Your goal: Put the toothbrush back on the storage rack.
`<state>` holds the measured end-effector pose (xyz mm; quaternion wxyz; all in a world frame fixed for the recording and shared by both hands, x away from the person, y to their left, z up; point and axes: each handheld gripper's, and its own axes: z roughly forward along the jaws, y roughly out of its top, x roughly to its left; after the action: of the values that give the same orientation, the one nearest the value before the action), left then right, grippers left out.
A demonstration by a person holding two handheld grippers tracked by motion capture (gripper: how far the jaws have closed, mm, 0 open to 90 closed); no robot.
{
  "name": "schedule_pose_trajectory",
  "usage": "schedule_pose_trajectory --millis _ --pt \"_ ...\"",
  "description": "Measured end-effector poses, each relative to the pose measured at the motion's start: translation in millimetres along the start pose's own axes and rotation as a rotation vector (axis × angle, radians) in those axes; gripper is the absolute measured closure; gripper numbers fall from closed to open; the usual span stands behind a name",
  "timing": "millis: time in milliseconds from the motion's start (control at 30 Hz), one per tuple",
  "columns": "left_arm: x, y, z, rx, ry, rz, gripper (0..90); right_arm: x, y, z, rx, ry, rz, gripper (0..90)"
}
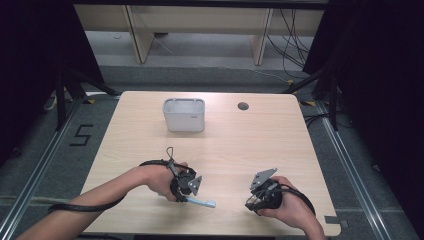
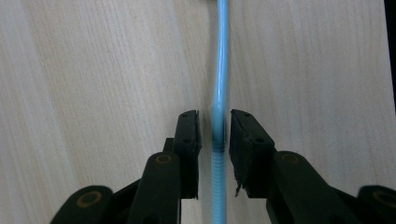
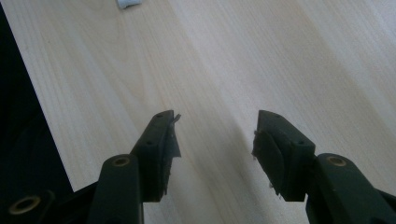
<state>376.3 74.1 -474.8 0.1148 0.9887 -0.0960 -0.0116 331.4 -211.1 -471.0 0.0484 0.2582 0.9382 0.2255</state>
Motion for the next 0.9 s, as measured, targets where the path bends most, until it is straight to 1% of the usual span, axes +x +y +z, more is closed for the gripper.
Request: schedule_pose_trajectory --millis 100,167,233,267,367,400,433,467,600,633,667,700,800,833,900 --pt "-0.2 1.7 1.6 0.006 -0.007 0.001 72.2 -0.1 0.0 -0.1 0.000 0.001 -0.001 48.4" --pt "0.5 3.0 2.1 0.013 -0.008 0.009 72.6 0.0 0.0 -0.2 -0.001 0.002 -0.002 48.4" --pt "0.6 3.9 3.0 0.015 -0.014 0.007 73.1 -0.1 0.0 -0.4 -0.002 0.002 -0.002 48.4" --pt "0.9 4.3 3.2 0.021 -0.016 0.010 73.1 -0.9 0.1 -0.6 -0.004 0.000 -0.011 48.4" --pt "1.1 5.3 4.5 0.025 -0.024 0.013 74.1 -1.0 0.0 -0.4 -0.005 0.002 -0.013 48.3" --pt "1.2 5.7 4.6 0.030 -0.023 0.016 74.1 -1.0 0.0 -0.4 -0.005 0.002 -0.013 48.3" --pt "1.3 6.1 4.8 0.031 -0.025 0.017 74.4 -0.1 -0.1 -0.5 -0.002 0.006 -0.002 48.4" --pt "1.5 6.3 4.8 0.034 -0.025 0.018 74.6 -1.0 -0.1 -0.4 -0.005 0.000 -0.013 48.4" --pt "2.0 7.2 5.3 0.041 -0.033 0.018 75.7 -0.2 -0.2 -0.6 -0.005 0.001 -0.005 48.4" --pt "2.3 7.3 5.4 0.044 -0.035 0.019 75.9 -1.3 0.1 -0.6 -0.010 -0.004 -0.022 48.4" --pt "2.5 7.4 5.6 0.047 -0.036 0.020 76.0 -1.3 0.1 -0.4 -0.011 -0.001 -0.023 48.3" --pt "2.7 7.5 6.0 0.048 -0.036 0.021 76.1 -0.2 -0.1 -0.5 -0.007 0.003 -0.006 48.4" --pt "3.1 7.7 6.2 0.048 -0.037 0.020 76.3 0.1 0.0 -0.5 -0.006 0.005 -0.005 48.4" --pt "3.1 7.8 6.3 0.048 -0.037 0.018 76.5 -1.9 0.4 -0.3 -0.015 -0.001 -0.040 48.3" --pt "3.4 8.1 6.1 0.054 -0.036 0.022 76.7 -2.3 0.5 0.0 -0.017 0.002 -0.043 48.3"
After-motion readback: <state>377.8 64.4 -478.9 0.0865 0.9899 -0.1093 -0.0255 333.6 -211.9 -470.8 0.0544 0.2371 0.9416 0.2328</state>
